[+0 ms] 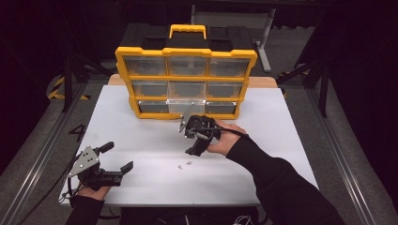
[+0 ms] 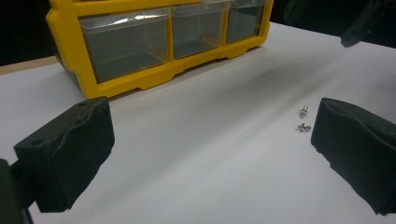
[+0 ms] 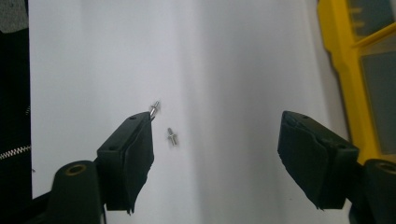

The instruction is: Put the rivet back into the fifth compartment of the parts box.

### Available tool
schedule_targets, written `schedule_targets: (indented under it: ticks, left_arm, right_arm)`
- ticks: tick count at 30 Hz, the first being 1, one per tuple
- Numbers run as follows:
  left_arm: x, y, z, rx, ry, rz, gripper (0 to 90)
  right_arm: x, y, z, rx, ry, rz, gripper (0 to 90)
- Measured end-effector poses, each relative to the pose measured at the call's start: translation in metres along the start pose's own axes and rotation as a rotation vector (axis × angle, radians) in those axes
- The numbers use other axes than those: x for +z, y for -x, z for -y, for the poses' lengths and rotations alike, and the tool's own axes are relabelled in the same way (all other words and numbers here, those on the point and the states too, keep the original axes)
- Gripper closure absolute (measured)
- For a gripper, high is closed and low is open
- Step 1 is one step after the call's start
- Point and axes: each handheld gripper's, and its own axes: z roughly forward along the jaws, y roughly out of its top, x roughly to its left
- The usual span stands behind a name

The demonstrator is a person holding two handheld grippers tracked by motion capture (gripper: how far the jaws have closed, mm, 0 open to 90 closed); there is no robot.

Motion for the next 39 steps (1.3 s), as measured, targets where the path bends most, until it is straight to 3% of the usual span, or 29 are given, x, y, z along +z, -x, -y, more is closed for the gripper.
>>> schedule_targets:
  ticks: [14,22,29,34,39]
  left_arm:
    - [0.0,0.0,0.0,0.0,-0.002,0.002,0.3]
    - [0.0,0.0,0.0,-0.002,-0.001,0.0,0.3]
    - [0.0,0.0,0.0,-0.004,-0.001,0.001,0.3]
    - [0.0,0.0,0.0,-0.001,-0.002,0.001,0.3]
    - [0.0,0.0,0.0,-0.002,-0.002,0.001,0.3]
  right_arm:
    - [0.041,-0.011,0.009,-0.001,-0.074,-0.056,26.7]
    - [0.06,-0.015,0.013,-0.012,-0.108,-0.088,33.9]
    - [0.073,-0.016,0.015,-0.017,-0.137,-0.113,44.1]
    - [0.078,-0.015,0.015,-0.017,-0.163,-0.142,60.3]
    - [0.079,-0.016,0.014,-0.03,-0.167,-0.128,74.7]
